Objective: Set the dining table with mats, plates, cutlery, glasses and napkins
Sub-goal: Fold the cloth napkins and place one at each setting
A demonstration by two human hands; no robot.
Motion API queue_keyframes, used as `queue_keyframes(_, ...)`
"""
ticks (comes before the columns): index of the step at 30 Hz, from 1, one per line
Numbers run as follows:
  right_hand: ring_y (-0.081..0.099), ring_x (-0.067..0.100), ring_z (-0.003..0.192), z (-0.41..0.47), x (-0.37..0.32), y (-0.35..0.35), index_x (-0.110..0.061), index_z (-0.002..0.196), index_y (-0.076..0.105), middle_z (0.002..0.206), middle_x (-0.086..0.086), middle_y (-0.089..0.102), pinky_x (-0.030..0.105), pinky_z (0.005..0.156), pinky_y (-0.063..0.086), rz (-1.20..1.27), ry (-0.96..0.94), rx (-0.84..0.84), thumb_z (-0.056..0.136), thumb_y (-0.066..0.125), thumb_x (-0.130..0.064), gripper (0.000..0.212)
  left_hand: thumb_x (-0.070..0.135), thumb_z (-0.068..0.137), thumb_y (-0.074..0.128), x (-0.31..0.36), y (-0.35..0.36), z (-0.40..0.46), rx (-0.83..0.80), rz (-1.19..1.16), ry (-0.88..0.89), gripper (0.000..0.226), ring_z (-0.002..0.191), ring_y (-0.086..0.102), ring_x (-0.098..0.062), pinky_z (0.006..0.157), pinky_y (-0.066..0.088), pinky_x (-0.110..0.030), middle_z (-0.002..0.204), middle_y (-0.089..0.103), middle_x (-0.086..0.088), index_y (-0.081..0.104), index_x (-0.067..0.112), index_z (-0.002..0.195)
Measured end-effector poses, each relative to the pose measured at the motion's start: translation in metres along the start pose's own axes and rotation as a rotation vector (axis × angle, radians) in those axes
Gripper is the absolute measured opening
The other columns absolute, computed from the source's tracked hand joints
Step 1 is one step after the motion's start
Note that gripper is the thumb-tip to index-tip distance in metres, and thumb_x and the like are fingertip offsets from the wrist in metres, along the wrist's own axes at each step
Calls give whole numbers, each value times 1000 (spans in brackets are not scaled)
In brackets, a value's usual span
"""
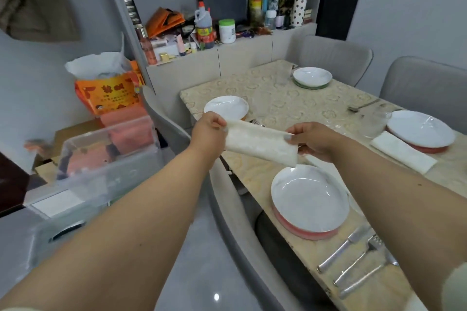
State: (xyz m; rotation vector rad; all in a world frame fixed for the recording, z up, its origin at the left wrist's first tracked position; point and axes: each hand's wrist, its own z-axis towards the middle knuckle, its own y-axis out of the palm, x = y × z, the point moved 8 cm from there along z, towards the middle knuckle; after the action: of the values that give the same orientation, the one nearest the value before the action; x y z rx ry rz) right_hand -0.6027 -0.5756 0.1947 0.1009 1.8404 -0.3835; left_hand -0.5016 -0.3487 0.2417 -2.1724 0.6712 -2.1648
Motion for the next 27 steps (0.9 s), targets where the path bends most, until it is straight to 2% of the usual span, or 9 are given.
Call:
queue_keyframes(3,53,15,63,24,-15,5,-7,89,62,77,8,61,23,55,38,62,10,100,90,57,4,11,6,90,51,0,-20,46,-1,11,47,26,75,50,-23,65,49,-37,83,53,-1,47,22,70)
queue_keyframes(7,55,17,63,53,-29,16,-7,87,61,77,13,61,20,51,44,134,26,269,90,55,6,15,5,89,52,-2,-49,114,-52,2,72,29,73,48,-21,65,44,-31,82,53,0,48,21,65)
queue_keyframes(11,59,19,70,82,-38,46,-9,90,61,81,12,62,25,63,49,110,75,321,92,56,0,10,3,92,52,6,-53,164,-199,35,135,30,68,51,-16,54,46,-21,79,55,2,56,21,68)
queue_keyframes(13,60,18,79,102,-41,60,-12,95,59,88,9,62,32,74,48,151,102,362,91,62,-14,5,0,92,50,11,-47,185,-270,12,168,29,71,53,-12,47,45,-15,84,57,2,59,19,72)
queue_keyframes(16,56,19,91,131,-39,70,-17,104,58,102,5,59,35,85,44,219,196,438,87,67,-37,29,2,93,52,17,-37,220,-343,-3,220,30,80,54,-15,66,48,-24,86,59,4,62,22,74)
queue_keyframes(19,60,29,88,161,-23,82,-15,103,59,104,12,60,38,83,49,502,329,384,85,65,-43,33,3,94,53,23,-24,259,-412,-40,222,30,77,53,-12,66,49,-28,86,58,3,63,23,75)
queue_keyframes(22,62,30,86,199,-24,81,-12,113,58,105,13,61,38,74,48,723,268,347,88,61,-31,32,2,95,53,27,-11,301,-477,-100,193,28,78,55,-16,62,50,-28,87,58,0,64,20,76)
queue_keyframes(24,59,25,84,228,-36,63,-10,120,56,106,9,60,36,71,46,747,143,428,91,57,-16,30,1,94,54,28,-4,334,-471,-95,168,29,86,58,-20,75,56,-36,90,60,0,66,20,76)
queue_keyframes(27,58,20,81,262,-61,31,-17,108,56,103,7,59,32,68,50,673,2,582,91,56,0,24,1,94,55,30,13,381,-460,-94,136,24,95,60,-23,82,57,-39,96,62,-1,69,15,80)
